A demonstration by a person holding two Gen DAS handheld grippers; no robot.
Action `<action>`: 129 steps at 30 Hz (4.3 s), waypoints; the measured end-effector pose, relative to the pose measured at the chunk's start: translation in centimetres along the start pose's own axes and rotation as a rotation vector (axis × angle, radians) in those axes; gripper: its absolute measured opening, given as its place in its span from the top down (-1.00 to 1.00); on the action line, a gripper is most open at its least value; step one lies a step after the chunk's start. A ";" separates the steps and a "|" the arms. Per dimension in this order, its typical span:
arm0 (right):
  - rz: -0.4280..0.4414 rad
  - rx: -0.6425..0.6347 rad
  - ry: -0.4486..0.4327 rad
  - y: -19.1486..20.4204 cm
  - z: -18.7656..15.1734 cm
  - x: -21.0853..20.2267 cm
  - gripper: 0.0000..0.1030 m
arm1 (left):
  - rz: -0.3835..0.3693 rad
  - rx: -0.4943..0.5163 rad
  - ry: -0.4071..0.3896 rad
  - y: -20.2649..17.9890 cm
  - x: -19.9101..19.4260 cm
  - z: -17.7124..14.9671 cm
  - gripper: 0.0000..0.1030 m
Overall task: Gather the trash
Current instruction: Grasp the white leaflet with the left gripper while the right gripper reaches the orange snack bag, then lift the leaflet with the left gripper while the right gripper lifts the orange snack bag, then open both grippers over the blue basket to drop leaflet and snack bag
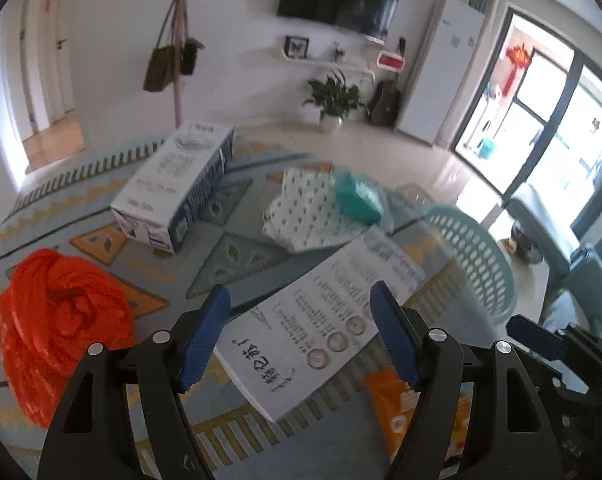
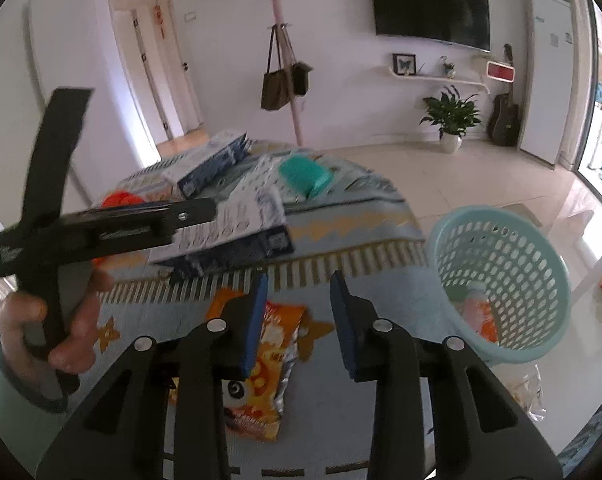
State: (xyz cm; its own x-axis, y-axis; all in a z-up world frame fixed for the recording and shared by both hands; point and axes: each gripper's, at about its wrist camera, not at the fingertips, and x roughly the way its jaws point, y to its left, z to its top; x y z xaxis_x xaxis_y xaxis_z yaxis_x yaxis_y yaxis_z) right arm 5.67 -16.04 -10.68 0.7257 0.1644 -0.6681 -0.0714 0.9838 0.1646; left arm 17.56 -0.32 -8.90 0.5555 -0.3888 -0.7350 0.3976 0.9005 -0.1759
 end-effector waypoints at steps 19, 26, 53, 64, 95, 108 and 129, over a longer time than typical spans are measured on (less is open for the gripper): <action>0.029 -0.009 0.070 -1.1 -2.6 -0.6 0.26 | 0.033 0.139 0.187 -3.9 2.0 -1.9 -0.16; 0.075 -0.019 0.140 0.7 -3.9 -0.5 -0.34 | 0.010 0.016 0.066 -1.5 -2.7 -2.8 -0.02; -0.044 -0.028 0.210 4.0 -3.4 2.6 0.29 | 0.027 -0.093 -0.050 1.3 -9.1 -5.8 -0.02; -0.018 -0.005 0.049 1.5 -1.5 -1.3 0.45 | -0.002 -0.049 -0.072 -1.9 -8.7 -5.0 -0.02; -0.267 0.396 0.009 -23.2 3.4 1.0 0.43 | -0.149 0.158 -0.027 -20.2 5.6 6.0 -0.03; -0.273 0.498 0.169 -27.7 -0.7 6.2 0.03 | -0.162 0.150 0.120 -22.3 11.5 4.7 -0.26; -0.268 0.427 0.011 -24.4 0.4 -0.5 -0.45 | -0.225 0.046 -0.017 -19.7 3.8 3.5 -0.57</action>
State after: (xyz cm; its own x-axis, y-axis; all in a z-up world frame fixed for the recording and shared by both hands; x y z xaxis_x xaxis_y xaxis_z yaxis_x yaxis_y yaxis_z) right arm 7.34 -40.19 -14.06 0.6724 -0.0870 -0.7351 0.4046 0.8748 0.2665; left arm 14.41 -20.26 -5.96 0.4614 -0.5826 -0.6691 0.5455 0.7811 -0.3039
